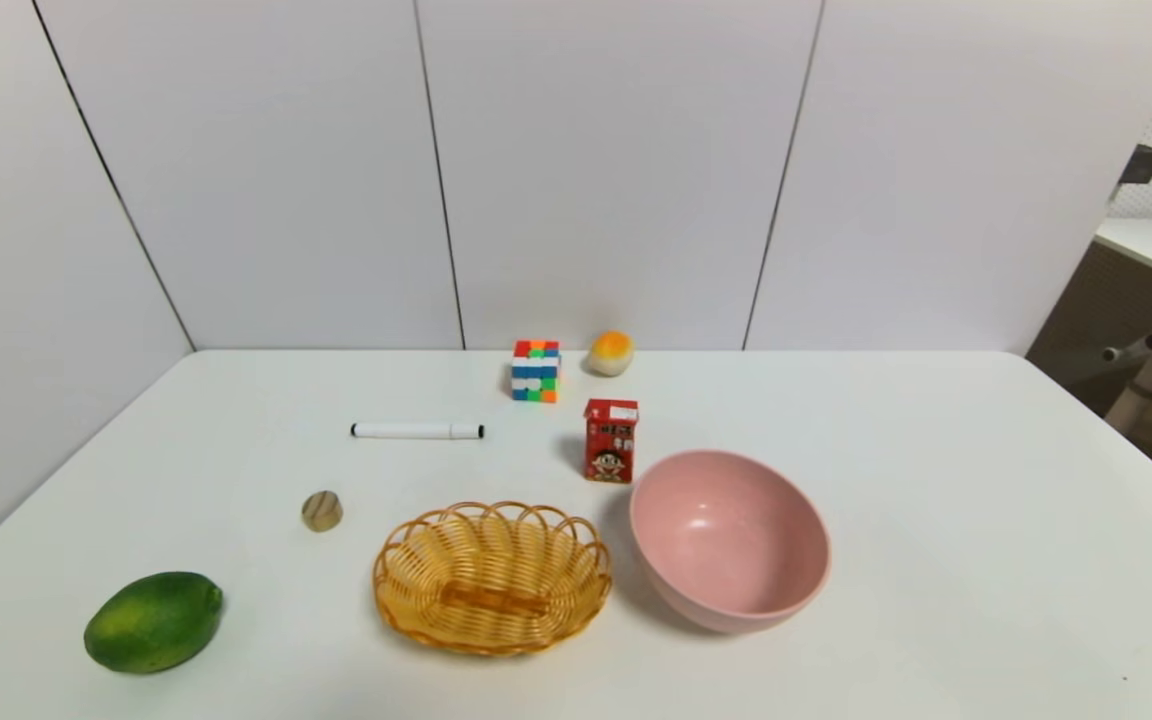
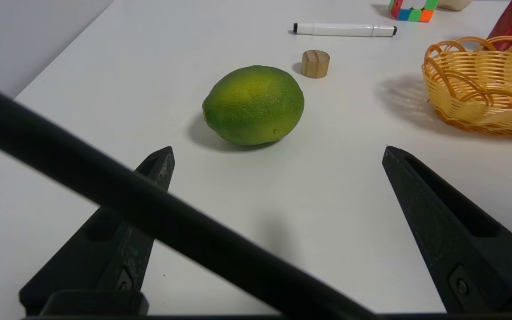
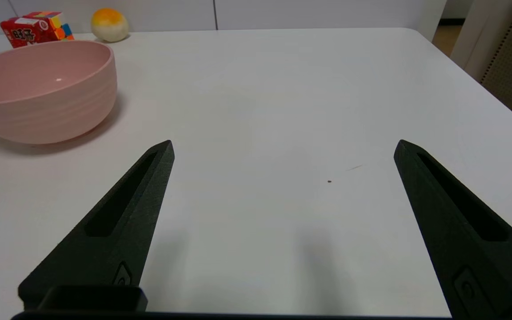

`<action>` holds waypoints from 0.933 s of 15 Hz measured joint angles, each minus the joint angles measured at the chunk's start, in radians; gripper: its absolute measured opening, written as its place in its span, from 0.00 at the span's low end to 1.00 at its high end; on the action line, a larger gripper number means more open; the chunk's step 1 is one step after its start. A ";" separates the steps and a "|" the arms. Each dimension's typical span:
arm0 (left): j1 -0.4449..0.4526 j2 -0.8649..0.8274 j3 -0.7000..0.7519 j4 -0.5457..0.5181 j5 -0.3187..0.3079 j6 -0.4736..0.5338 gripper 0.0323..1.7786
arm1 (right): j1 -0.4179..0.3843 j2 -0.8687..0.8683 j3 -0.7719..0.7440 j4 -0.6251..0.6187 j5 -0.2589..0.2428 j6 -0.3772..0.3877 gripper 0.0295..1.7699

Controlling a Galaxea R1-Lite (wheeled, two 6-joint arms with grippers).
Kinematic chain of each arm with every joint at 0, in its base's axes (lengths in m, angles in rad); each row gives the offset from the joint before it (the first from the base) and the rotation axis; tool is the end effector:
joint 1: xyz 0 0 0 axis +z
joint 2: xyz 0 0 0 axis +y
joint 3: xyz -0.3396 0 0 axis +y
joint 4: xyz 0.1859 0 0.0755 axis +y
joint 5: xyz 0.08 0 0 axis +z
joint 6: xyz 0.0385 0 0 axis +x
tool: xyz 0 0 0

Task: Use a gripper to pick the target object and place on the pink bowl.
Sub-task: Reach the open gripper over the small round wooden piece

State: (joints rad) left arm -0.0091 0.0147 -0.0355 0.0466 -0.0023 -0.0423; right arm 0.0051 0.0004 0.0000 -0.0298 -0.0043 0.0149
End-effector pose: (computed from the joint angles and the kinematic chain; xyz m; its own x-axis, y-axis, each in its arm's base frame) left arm -0.0368 0.0002 0.0813 0.9996 -0.0114 -0.0258 0.0103 0.9991 -0.0423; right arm -0.0352 -0.0003 0.0790 0.9996 0.0008 0.0294 -0.0012 0.9999 0.0150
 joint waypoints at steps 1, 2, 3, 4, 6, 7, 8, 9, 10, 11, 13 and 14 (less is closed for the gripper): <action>0.000 0.023 -0.038 0.036 -0.001 0.001 0.95 | 0.000 0.000 0.000 0.000 0.000 0.000 0.97; 0.000 0.062 -0.096 0.077 -0.001 0.002 0.95 | 0.000 0.000 0.000 0.000 0.000 0.000 0.97; 0.000 0.109 -0.154 0.126 -0.003 0.003 0.95 | 0.000 0.000 0.000 0.000 0.000 0.000 0.97; -0.001 0.169 -0.225 0.171 -0.004 0.006 0.95 | 0.000 0.000 0.000 0.000 0.000 0.001 0.97; -0.006 0.304 -0.349 0.243 -0.005 0.009 0.95 | 0.000 0.000 0.000 0.000 0.000 0.000 0.97; -0.008 0.388 -0.414 0.264 -0.005 0.017 0.95 | 0.000 0.000 0.000 0.000 0.000 0.000 0.97; -0.010 0.470 -0.477 0.273 -0.005 0.031 0.95 | 0.000 0.000 0.000 0.000 0.000 0.000 0.97; -0.016 0.563 -0.546 0.280 -0.005 0.051 0.95 | 0.000 0.000 0.000 0.000 0.000 0.000 0.97; -0.021 0.635 -0.607 0.285 -0.006 0.069 0.95 | 0.000 0.000 0.000 0.000 0.000 0.000 0.97; -0.027 0.725 -0.678 0.290 -0.009 0.090 0.95 | 0.000 0.000 0.000 0.000 0.000 0.000 0.97; -0.036 0.890 -0.799 0.305 -0.026 0.136 0.95 | 0.000 0.000 0.000 0.000 0.000 0.000 0.97; -0.039 0.964 -0.853 0.325 -0.037 0.153 0.95 | 0.000 0.000 0.000 0.000 0.000 0.000 0.97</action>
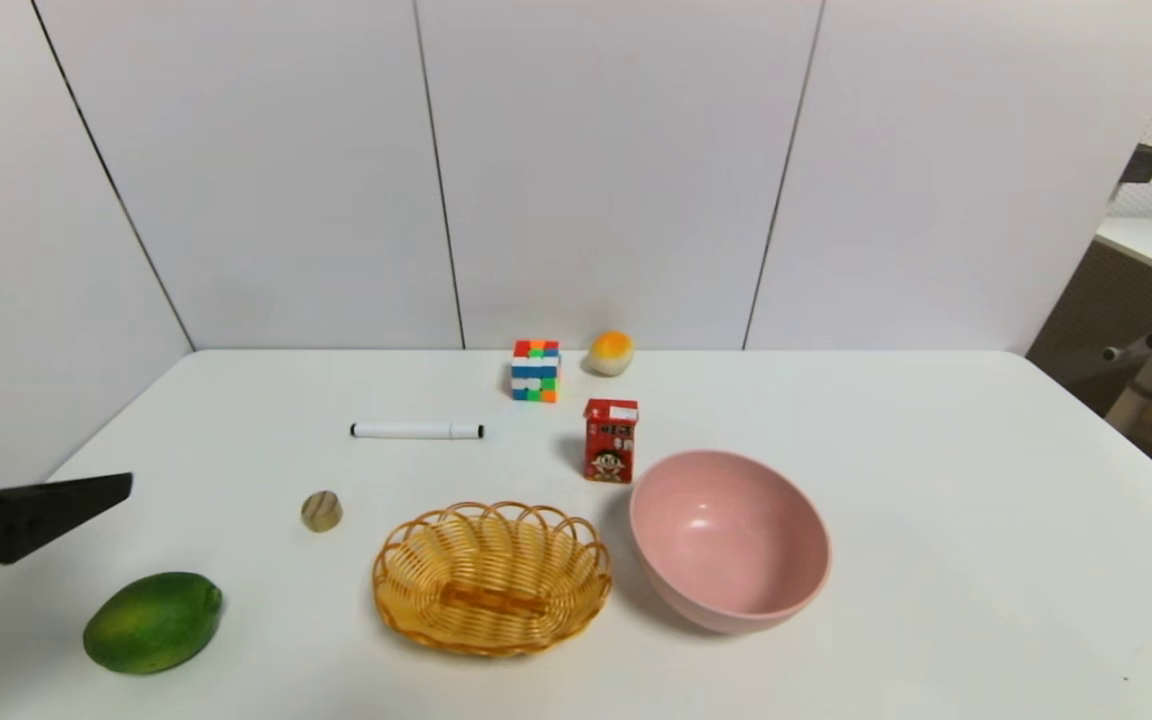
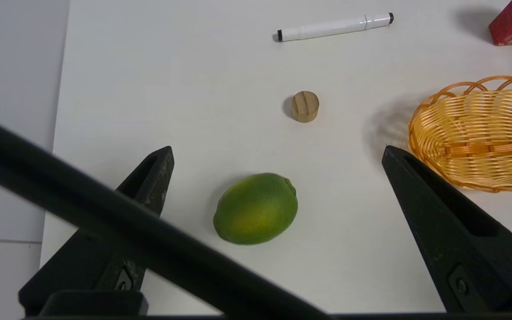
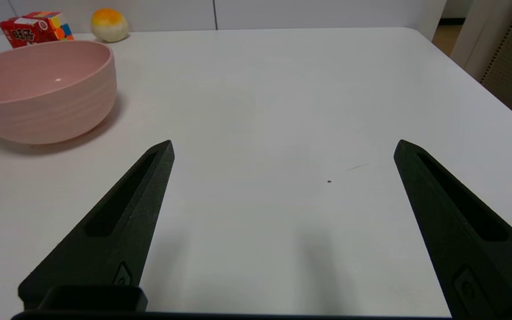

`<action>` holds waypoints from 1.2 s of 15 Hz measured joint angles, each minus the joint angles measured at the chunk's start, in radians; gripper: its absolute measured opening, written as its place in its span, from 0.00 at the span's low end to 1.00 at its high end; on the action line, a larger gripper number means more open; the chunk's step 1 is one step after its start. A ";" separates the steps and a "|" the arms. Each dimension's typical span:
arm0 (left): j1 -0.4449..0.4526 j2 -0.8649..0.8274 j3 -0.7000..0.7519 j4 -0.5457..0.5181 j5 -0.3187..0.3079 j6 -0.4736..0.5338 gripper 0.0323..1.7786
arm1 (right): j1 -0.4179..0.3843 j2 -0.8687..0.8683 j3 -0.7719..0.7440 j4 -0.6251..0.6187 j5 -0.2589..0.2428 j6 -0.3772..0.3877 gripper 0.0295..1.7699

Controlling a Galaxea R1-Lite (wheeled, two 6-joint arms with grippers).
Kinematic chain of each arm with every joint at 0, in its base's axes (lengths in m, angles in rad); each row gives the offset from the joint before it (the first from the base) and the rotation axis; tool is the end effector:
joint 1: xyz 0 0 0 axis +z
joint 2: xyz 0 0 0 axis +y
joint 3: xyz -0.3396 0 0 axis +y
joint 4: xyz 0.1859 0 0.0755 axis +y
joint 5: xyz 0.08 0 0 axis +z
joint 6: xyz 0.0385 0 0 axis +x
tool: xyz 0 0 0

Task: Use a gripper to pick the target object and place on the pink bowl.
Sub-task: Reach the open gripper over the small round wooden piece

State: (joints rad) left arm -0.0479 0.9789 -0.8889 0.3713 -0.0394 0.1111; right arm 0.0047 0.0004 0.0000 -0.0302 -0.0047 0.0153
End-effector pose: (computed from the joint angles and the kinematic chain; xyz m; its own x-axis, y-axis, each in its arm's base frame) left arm 0.1083 -0.0067 0.2876 0.8919 -0.0822 -0.4448 0.1319 0.9879 0.0819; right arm -0.0352 -0.0003 0.0791 0.9996 0.0000 0.0298 -0.0005 0.9999 0.0154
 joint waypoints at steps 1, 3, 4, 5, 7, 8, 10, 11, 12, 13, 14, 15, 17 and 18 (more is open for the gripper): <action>-0.002 0.069 -0.059 0.031 -0.014 0.014 0.95 | 0.000 0.000 0.000 0.000 0.000 0.000 0.97; -0.006 0.196 -0.180 0.117 -0.047 0.053 0.95 | 0.000 0.000 0.000 0.000 0.000 0.000 0.97; -0.007 0.251 -0.230 0.157 -0.059 0.073 0.95 | 0.000 0.000 0.000 0.000 0.000 0.000 0.97; -0.010 0.311 -0.278 0.191 -0.067 0.089 0.95 | 0.000 0.000 0.000 0.000 0.000 0.000 0.97; -0.016 0.404 -0.336 0.216 -0.074 0.101 0.95 | 0.000 0.000 0.000 0.000 0.000 0.000 0.97; -0.018 0.442 -0.353 0.220 -0.074 0.103 0.95 | 0.000 0.000 0.000 0.000 0.000 0.000 0.97; -0.022 0.524 -0.381 0.230 -0.076 0.106 0.95 | 0.000 0.000 0.000 0.000 0.000 0.000 0.97; -0.023 0.565 -0.399 0.244 -0.077 0.107 0.95 | 0.000 0.000 0.000 0.000 0.000 0.000 0.97; -0.026 0.600 -0.421 0.269 -0.076 0.108 0.95 | 0.000 0.000 0.000 0.000 0.000 0.000 0.97; -0.030 0.636 -0.446 0.304 -0.077 0.111 0.95 | 0.000 0.000 0.000 0.000 0.000 0.000 0.97; -0.034 0.669 -0.470 0.336 -0.076 0.123 0.95 | 0.000 0.000 0.000 0.000 0.000 0.000 0.97; -0.037 0.700 -0.491 0.354 -0.074 0.147 0.95 | 0.000 0.000 0.000 0.000 0.000 0.000 0.97; -0.040 0.758 -0.522 0.360 -0.073 0.188 0.95 | 0.000 0.000 0.000 0.000 0.000 0.000 0.97; -0.040 0.787 -0.528 0.361 -0.073 0.194 0.95 | 0.000 0.000 0.000 0.000 0.000 0.000 0.97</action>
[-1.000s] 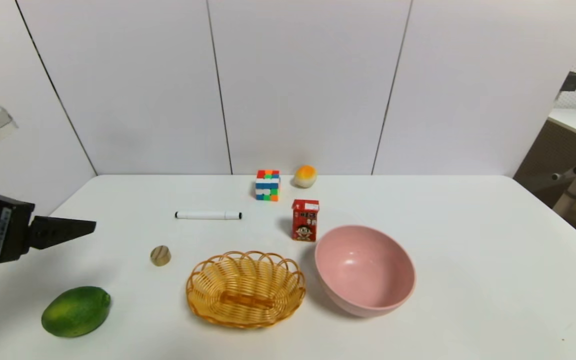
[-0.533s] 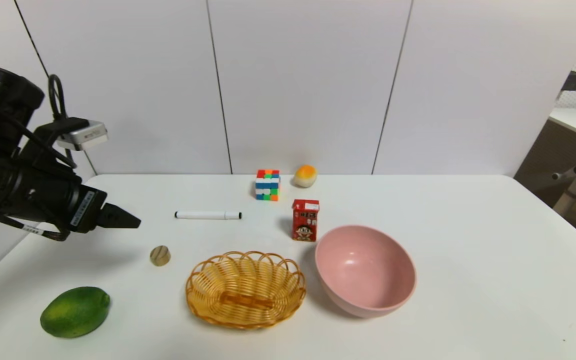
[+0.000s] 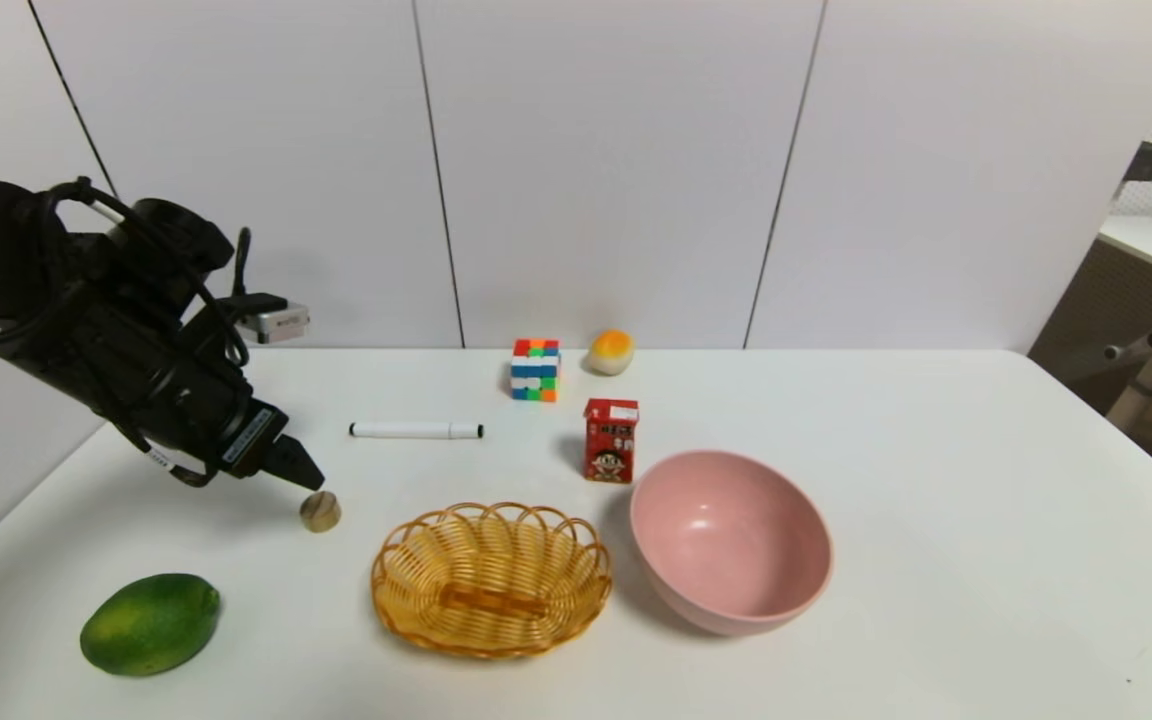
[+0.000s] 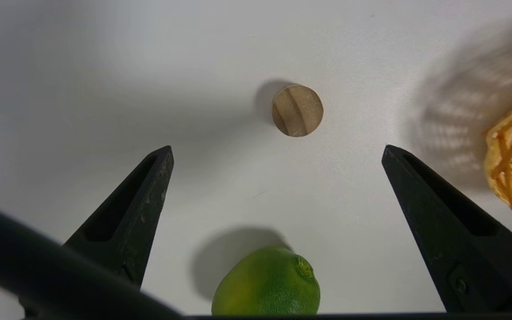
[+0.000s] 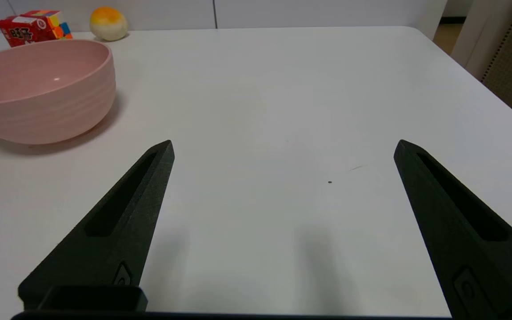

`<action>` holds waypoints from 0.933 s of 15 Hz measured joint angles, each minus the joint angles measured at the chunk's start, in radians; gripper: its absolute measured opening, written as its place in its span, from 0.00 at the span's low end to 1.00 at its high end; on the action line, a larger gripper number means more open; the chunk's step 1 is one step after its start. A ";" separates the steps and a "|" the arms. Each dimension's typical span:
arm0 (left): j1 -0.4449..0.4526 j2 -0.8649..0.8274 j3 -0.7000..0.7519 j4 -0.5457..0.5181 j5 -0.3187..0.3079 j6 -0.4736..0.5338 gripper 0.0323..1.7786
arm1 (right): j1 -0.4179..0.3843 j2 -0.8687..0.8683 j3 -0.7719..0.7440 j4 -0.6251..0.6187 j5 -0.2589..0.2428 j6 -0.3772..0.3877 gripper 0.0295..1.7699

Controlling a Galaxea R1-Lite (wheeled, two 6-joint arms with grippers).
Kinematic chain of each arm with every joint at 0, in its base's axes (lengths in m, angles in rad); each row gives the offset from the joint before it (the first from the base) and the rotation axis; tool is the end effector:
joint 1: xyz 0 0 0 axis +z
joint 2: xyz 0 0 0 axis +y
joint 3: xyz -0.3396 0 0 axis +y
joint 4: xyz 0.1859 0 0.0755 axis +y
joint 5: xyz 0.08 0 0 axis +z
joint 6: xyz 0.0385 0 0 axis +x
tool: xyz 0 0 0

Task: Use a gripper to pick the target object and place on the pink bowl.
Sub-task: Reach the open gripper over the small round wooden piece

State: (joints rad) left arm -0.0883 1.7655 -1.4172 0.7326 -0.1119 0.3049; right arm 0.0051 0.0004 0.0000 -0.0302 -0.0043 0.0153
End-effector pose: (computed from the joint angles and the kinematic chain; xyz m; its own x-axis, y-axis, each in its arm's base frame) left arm 0.3202 -0.0327 0.2364 0.4559 -0.1525 -0.8769 0.3974 0.9164 0.0473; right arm -0.0352 -0.0003 0.0791 0.9996 0.0008 0.0298 -0.0013 0.9999 0.0154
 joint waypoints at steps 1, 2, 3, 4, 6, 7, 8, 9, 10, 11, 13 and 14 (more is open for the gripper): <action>-0.001 0.024 -0.003 0.000 0.000 0.002 0.95 | 0.000 0.000 0.000 0.000 0.000 0.000 0.97; -0.003 0.048 -0.005 0.002 0.000 0.003 0.95 | 0.000 0.000 0.000 0.000 0.000 -0.001 0.97; -0.006 0.067 -0.007 0.002 0.001 0.003 0.95 | 0.000 0.000 0.000 0.000 0.000 0.000 0.97; -0.011 0.081 -0.011 0.002 0.002 0.003 0.95 | 0.000 0.000 0.000 0.000 0.000 0.000 0.97; -0.020 0.109 -0.023 0.003 0.004 0.002 0.95 | 0.000 0.000 0.000 0.000 0.000 0.000 0.97; -0.023 0.121 -0.027 0.003 0.004 0.001 0.95 | 0.000 0.000 0.000 0.000 0.000 -0.001 0.97; -0.026 0.133 -0.031 0.004 0.004 0.000 0.95 | 0.000 0.000 0.000 0.000 0.000 0.000 0.97; -0.028 0.143 -0.033 0.004 0.004 0.000 0.95 | 0.000 0.000 0.000 0.000 0.000 0.000 0.97; -0.029 0.153 -0.034 0.004 0.004 0.000 0.95 | 0.000 0.000 0.000 0.000 0.000 0.000 0.97; -0.029 0.162 -0.035 0.006 0.004 0.000 0.95 | 0.000 0.000 0.000 0.000 0.000 -0.001 0.97; -0.030 0.174 -0.035 0.007 0.003 0.000 0.95 | 0.000 0.000 0.000 0.000 0.000 0.000 0.97; -0.030 0.177 -0.037 0.016 0.003 -0.001 0.95 | 0.000 0.000 0.000 0.000 0.000 0.000 0.97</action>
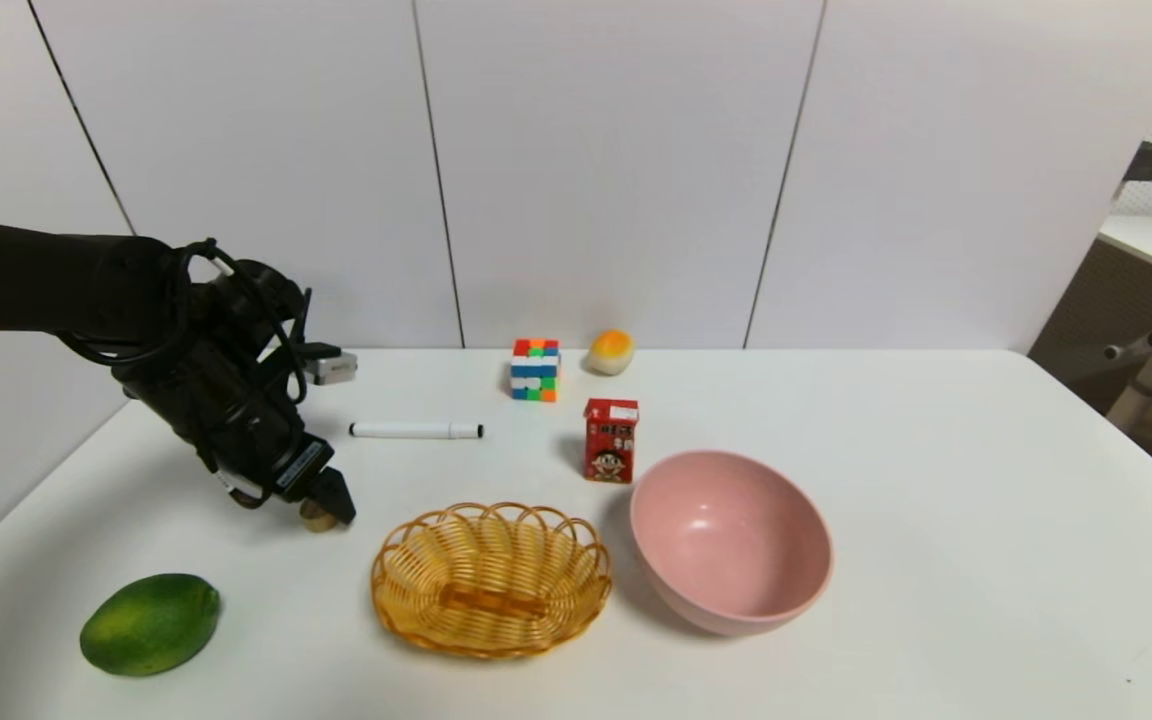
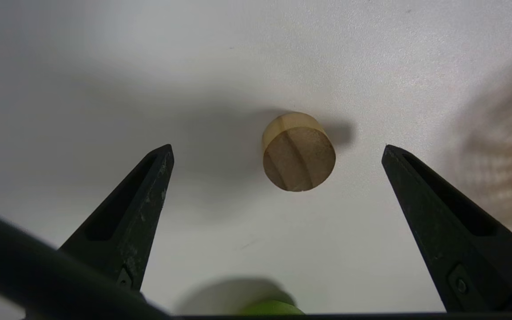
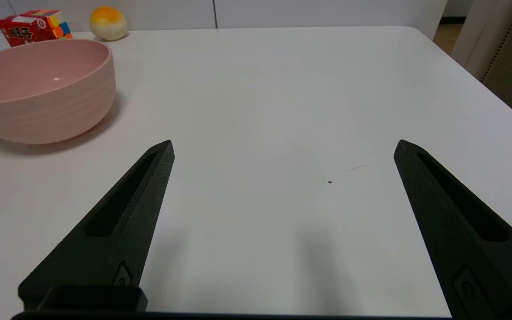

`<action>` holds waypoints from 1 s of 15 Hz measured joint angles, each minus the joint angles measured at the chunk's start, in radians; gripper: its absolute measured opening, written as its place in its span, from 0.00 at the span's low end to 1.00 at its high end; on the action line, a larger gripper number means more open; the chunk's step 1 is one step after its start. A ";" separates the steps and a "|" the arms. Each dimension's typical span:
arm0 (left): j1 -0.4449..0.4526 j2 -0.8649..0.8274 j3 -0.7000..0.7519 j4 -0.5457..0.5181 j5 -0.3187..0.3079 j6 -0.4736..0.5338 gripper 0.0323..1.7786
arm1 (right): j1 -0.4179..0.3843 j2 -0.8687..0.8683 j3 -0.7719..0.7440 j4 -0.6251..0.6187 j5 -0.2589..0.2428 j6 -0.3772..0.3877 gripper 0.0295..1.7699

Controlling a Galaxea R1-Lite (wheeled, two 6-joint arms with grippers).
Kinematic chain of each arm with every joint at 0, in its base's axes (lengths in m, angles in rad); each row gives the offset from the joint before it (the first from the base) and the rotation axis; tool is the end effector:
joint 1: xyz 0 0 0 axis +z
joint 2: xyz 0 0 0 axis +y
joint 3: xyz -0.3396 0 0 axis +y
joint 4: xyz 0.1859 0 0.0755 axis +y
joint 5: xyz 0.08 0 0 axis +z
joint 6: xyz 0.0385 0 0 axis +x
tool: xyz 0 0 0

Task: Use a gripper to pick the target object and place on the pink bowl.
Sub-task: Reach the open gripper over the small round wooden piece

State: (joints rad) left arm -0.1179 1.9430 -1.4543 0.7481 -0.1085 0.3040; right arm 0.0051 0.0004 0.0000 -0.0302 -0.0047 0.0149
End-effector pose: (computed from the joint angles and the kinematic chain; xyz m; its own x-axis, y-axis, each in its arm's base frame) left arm 0.3589 -0.0467 0.1840 0.3109 -0.1459 -0.9392 0.4260 0.9047 0.0005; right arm -0.0352 -0.0004 0.0791 0.9996 0.0004 0.0298 -0.0008 0.9999 0.0150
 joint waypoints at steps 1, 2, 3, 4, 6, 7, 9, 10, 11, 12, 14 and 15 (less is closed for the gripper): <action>0.000 0.002 -0.003 0.012 0.000 -0.003 0.95 | 0.000 0.000 0.000 0.000 0.000 0.000 0.97; 0.000 0.004 -0.005 0.020 0.000 -0.005 0.95 | 0.000 0.000 0.000 0.000 0.000 0.000 0.97; 0.000 0.006 -0.007 0.026 0.000 -0.006 0.95 | 0.000 0.000 0.000 0.000 0.000 0.000 0.97; 0.000 0.008 -0.007 0.032 0.000 -0.007 0.95 | 0.000 0.000 0.000 0.000 0.000 0.000 0.97; 0.000 0.012 -0.007 0.042 0.000 -0.007 0.95 | 0.000 0.000 0.000 0.000 0.000 0.000 0.97; -0.001 0.016 -0.007 0.044 0.000 -0.007 0.95 | 0.000 0.000 0.000 0.000 0.000 0.000 0.97; -0.002 0.023 -0.009 0.045 0.000 -0.007 0.95 | 0.000 0.000 0.000 0.000 0.000 0.000 0.97; -0.003 0.026 -0.011 0.046 0.000 -0.007 0.95 | 0.000 0.000 0.000 0.000 0.000 0.000 0.97; -0.004 0.029 -0.014 0.046 -0.001 -0.007 0.95 | 0.000 0.000 0.000 0.000 0.000 0.000 0.97; -0.005 0.032 -0.018 0.045 0.000 -0.007 0.95 | 0.000 0.000 0.000 0.000 0.000 0.000 0.97; -0.007 0.037 -0.022 0.046 0.000 -0.006 0.95 | 0.000 0.000 0.000 0.000 0.000 0.000 0.97; -0.008 0.040 -0.022 0.045 0.000 -0.006 0.95 | 0.000 0.000 0.000 0.000 0.000 0.000 0.97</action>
State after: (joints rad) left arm -0.1260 1.9830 -1.4764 0.7932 -0.1085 0.2977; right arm 0.0047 0.0004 0.0000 -0.0302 -0.0047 0.0149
